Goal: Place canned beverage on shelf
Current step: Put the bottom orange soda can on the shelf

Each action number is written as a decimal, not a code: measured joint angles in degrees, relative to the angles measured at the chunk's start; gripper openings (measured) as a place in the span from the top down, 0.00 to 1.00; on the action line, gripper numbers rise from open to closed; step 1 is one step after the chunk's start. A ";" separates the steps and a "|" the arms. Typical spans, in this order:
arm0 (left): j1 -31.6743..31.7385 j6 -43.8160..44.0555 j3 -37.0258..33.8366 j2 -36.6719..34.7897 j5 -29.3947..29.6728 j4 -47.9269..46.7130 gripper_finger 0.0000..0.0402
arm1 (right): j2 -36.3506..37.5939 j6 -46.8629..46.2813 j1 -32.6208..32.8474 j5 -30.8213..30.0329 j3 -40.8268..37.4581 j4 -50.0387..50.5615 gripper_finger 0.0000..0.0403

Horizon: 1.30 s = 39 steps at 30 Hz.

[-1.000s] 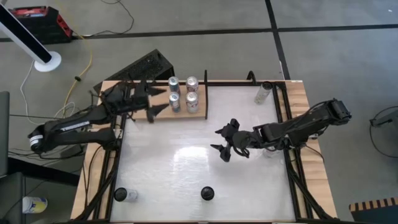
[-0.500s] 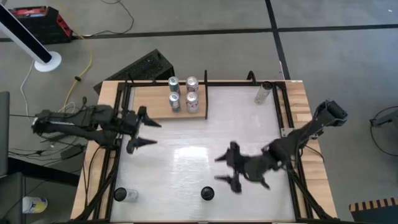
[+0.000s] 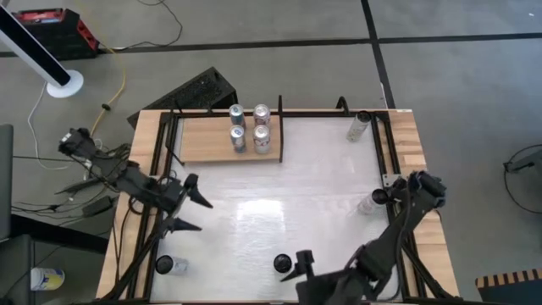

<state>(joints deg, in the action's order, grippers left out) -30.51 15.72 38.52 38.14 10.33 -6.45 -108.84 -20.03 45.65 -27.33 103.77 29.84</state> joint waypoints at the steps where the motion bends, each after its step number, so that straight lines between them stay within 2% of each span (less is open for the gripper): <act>1: -1.07 0.58 0.00 -0.11 0.37 -0.11 0.22 | -1.28 -0.78 0.33 -0.02 1.99 3.08 0.16; 5: -4.75 2.39 0.00 0.14 3.62 -1.99 0.22 | -4.65 -5.56 0.60 -0.34 7.30 10.55 0.16; 10: -7.34 3.55 0.00 2.19 6.95 -4.24 0.22 | -5.98 -9.89 -0.15 -0.70 7.93 14.48 0.16; 23: -7.68 1.45 0.00 9.71 7.06 -4.93 0.22 | -5.85 -10.71 -5.64 0.37 7.96 20.61 0.16; 27: -7.68 1.49 0.00 10.43 7.06 -5.44 0.22 | -5.85 -12.88 -6.93 0.65 7.95 23.94 0.16; 32: -7.68 1.81 0.00 10.61 7.04 -6.59 0.22 | -5.85 -13.15 -7.66 3.29 7.92 23.56 0.16; 35: -7.68 1.99 0.00 10.61 7.02 -6.64 0.22 | -5.79 -13.11 -7.59 2.45 6.84 23.52 0.16; 39: -7.68 2.02 0.00 10.61 7.02 -6.62 0.22 | -5.81 -12.93 -7.09 -2.18 4.39 24.23 0.16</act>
<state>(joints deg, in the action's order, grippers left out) -38.20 17.73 38.52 48.75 17.35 -13.06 -114.65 -32.96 38.57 -29.51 108.17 54.07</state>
